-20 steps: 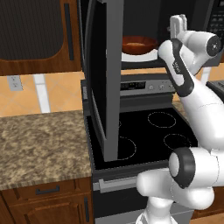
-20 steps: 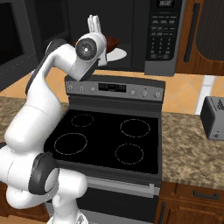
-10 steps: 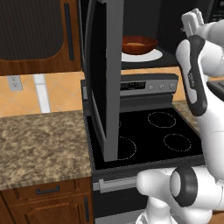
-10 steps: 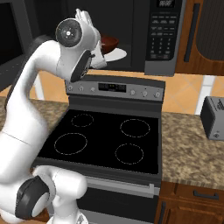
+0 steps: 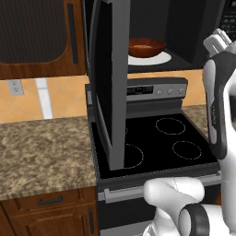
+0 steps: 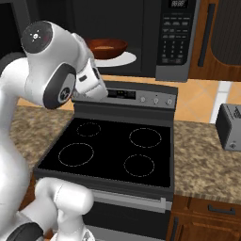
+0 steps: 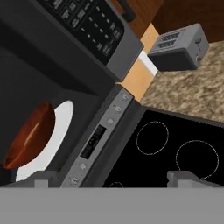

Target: Open the microwave, place the bowl with waffle inside the microwave, then close the microwave door and turn it on.

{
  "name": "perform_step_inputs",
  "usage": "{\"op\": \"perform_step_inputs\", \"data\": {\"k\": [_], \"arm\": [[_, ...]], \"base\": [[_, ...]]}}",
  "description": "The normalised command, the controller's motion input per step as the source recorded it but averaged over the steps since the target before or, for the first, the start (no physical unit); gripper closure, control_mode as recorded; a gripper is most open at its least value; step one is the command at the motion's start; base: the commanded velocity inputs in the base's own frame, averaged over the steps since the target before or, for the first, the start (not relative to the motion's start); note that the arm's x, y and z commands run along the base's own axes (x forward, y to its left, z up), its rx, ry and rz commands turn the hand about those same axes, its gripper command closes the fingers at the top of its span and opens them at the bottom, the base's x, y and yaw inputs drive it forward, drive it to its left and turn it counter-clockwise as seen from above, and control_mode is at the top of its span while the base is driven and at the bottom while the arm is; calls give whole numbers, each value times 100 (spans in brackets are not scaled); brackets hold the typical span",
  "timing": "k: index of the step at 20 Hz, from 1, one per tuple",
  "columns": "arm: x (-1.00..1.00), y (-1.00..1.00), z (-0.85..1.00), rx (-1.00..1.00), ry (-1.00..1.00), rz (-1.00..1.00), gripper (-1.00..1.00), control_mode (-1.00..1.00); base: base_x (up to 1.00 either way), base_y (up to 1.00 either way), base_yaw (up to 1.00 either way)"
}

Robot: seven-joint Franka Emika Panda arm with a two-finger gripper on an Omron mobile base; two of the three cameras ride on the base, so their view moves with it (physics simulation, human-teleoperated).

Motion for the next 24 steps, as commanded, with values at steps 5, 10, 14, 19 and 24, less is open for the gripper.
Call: {"op": "perform_step_inputs", "data": {"k": [5, 10, 14, 19, 24], "arm": [[-71, -9, -72, 0, 6, -7, -100, -100], [-26, -1, -56, -5, 8, -6, -100, -100], [0, 1, -59, -30, 4, -11, -100, -100], [10, 13, -30, -37, 2, -11, -100, -100], [37, 38, -26, -17, -7, -12, -100, -100]], "base": [[0, 0, 0], [0, 0, 0], [0, 0, 0], [0, 0, 0], [0, 0, 0]]}}
